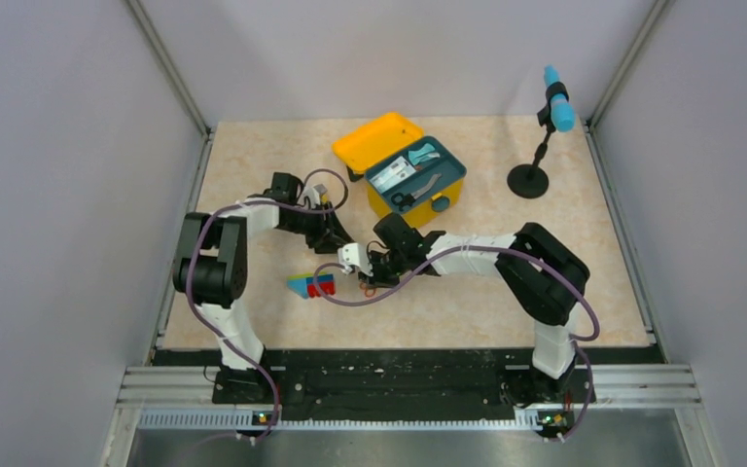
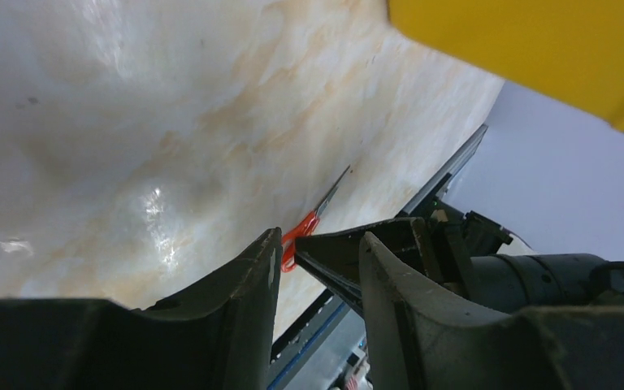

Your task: Organize the medicine kit

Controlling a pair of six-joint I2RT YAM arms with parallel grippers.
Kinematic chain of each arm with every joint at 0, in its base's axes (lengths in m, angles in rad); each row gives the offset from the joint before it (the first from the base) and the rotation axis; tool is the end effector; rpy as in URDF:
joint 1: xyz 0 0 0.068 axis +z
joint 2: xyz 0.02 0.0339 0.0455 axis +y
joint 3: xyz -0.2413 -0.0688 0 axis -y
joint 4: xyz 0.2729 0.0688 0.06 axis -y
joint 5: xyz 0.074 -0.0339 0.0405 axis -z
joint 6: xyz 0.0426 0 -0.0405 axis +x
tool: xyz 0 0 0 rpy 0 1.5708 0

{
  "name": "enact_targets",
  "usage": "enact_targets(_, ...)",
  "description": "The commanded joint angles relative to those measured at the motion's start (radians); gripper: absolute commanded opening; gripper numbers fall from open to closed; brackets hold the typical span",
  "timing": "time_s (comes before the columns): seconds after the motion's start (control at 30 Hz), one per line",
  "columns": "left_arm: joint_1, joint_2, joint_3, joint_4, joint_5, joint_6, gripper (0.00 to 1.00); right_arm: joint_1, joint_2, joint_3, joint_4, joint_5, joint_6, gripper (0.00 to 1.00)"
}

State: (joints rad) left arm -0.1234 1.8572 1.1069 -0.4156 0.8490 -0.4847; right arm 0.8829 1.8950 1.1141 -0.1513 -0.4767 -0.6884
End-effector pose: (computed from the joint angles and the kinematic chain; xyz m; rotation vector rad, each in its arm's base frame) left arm 0.3622 -0.0771 0.1089 -0.2397 2.7128 -1.3361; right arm 0.2386 0.3211 0.1029 -1.8884 1.6068 0.6770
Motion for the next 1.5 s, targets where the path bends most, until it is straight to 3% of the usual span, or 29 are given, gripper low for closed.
enact_targets(0.0,-0.030,0.007,-0.043,0.027,0.018,-0.026,0.45,-0.001,0.024,-0.075,-0.003,0.101,-0.003,0.08)
enact_targets(0.47,-0.044,0.058,-0.021,-0.006,-0.030,0.006,0.44,-0.034,-0.082,-0.012,0.008,0.047,0.144,0.06)
enact_targets(0.77,-0.069,0.110,-0.011,0.003,-0.020,0.009,0.44,-0.069,-0.174,-0.025,0.002,-0.008,0.142,0.09)
enact_targets(0.83,-0.071,0.108,-0.007,0.004,-0.024,0.009,0.44,-0.072,-0.171,-0.034,-0.008,-0.018,0.128,0.14)
enact_targets(0.97,-0.068,0.095,0.018,-0.011,-0.079,0.000,0.43,-0.072,-0.132,-0.039,0.010,-0.056,0.117,0.39)
enact_targets(1.07,-0.045,0.079,0.028,-0.011,-0.133,-0.070,0.44,-0.069,-0.079,-0.005,0.017,-0.056,0.122,0.46)
enact_targets(1.47,0.000,0.110,0.056,-0.005,-0.100,-0.094,0.46,-0.050,0.081,0.131,-0.093,-0.102,0.013,0.51)
